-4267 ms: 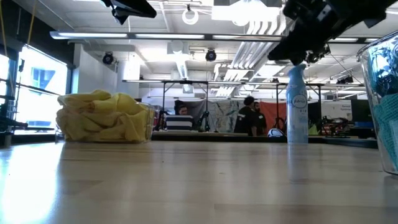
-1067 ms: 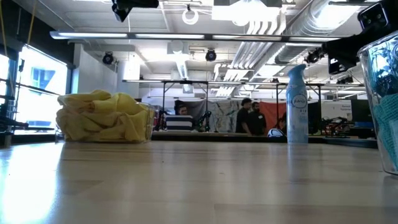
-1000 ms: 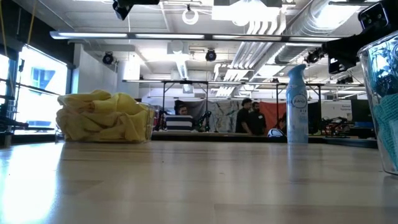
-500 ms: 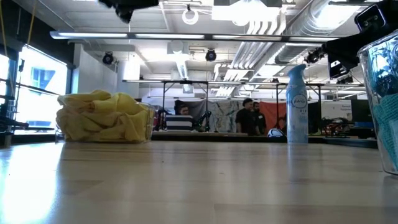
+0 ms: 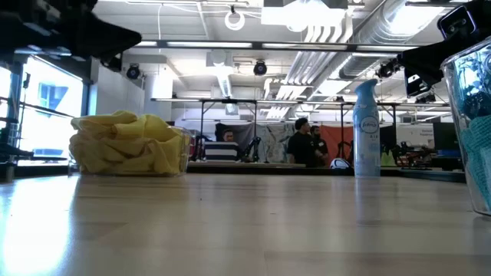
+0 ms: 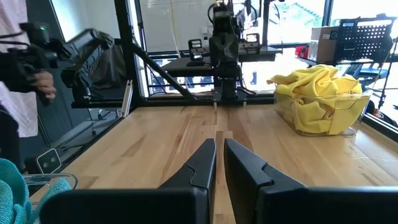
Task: Sort microfiber towel by color & place in baskets
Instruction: Return to Home Position
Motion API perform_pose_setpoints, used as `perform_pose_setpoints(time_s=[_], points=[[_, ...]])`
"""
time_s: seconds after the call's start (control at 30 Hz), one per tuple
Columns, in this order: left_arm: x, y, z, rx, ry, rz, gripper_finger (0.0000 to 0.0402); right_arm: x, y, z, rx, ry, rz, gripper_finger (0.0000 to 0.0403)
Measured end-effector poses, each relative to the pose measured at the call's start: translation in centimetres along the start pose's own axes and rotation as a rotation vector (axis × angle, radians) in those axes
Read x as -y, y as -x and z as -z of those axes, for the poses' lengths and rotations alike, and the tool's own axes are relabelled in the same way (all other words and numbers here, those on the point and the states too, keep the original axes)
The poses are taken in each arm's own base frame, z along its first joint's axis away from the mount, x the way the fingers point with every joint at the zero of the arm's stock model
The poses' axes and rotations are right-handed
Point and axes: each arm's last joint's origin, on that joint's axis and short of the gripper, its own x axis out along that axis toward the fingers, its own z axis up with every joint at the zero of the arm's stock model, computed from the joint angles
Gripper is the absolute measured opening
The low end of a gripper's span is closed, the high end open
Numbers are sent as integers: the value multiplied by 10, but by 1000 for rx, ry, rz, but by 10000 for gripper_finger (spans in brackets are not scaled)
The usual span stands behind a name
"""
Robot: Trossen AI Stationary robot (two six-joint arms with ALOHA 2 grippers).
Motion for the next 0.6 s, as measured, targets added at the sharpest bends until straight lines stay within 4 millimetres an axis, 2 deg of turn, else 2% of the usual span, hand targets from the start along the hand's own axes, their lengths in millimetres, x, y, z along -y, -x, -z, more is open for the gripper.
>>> perform_pose_setpoints(time_s=[0.27,0.6], points=[[-12,29,27,119,12,54,0,0,0,0,0,0,0,30],[-19,45,17,244,-34,11,0,0,0,0,0,0,0,30]])
